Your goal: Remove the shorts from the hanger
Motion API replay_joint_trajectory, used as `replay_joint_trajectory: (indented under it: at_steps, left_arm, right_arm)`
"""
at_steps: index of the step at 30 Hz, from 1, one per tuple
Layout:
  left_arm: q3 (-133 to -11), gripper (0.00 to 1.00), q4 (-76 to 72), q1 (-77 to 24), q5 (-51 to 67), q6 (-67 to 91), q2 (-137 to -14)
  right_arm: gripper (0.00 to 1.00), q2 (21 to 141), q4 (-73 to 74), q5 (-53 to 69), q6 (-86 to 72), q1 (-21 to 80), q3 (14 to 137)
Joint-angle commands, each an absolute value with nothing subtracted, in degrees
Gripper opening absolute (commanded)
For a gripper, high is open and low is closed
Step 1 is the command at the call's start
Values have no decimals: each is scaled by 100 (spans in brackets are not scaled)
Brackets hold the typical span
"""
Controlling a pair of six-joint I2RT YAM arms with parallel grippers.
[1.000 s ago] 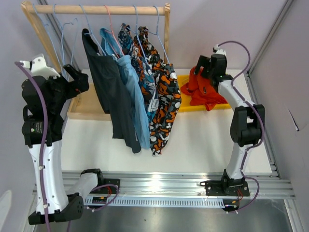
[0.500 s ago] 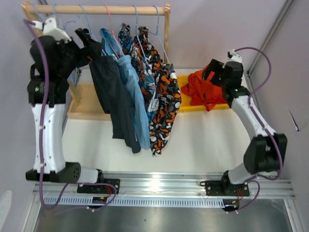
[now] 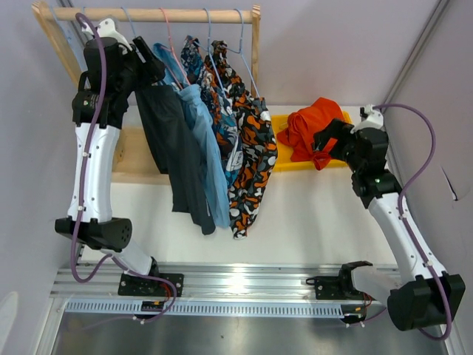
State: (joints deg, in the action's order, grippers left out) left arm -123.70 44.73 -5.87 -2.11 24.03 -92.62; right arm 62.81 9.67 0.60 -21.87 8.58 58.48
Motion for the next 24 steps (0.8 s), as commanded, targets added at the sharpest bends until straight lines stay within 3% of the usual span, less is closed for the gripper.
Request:
replay_joint_trajectory:
  at_steps: [1, 2, 3, 9, 13, 18, 24]
  left_arm:
    - [-12700, 69, 4219, -694, -571, 2426, -9334]
    - [-12718, 54, 4210, -703, -615, 2417, -9395]
    - [-12779, 49, 4227, -703, -659, 2408, -9430]
    - [-12867, 48, 4210, -712, -615, 2417, -9641]
    - [-12946, 37, 4236, -712, -633, 2391, -9747]
    - [-13429, 1, 4543, -721, -694, 2391, -9905]
    - [-13631, 0, 4710, -738, -721, 2312, -9738]
  right_arm:
    - [99, 5951, 1010, 10, -2153, 1150, 5661]
    - [99, 5889, 1054, 9, -2136, 1195, 5643]
    - [99, 5863, 1107, 9, -2136, 1230, 5634]
    - [99, 5722, 1239, -281, -2057, 1424, 5642]
    - [99, 5651, 1283, -334, -2057, 1485, 5651]
    - [99, 5625, 1301, -404, -2039, 1599, 5634]
    - [99, 5529, 1318, -938, -1811, 2170, 5809]
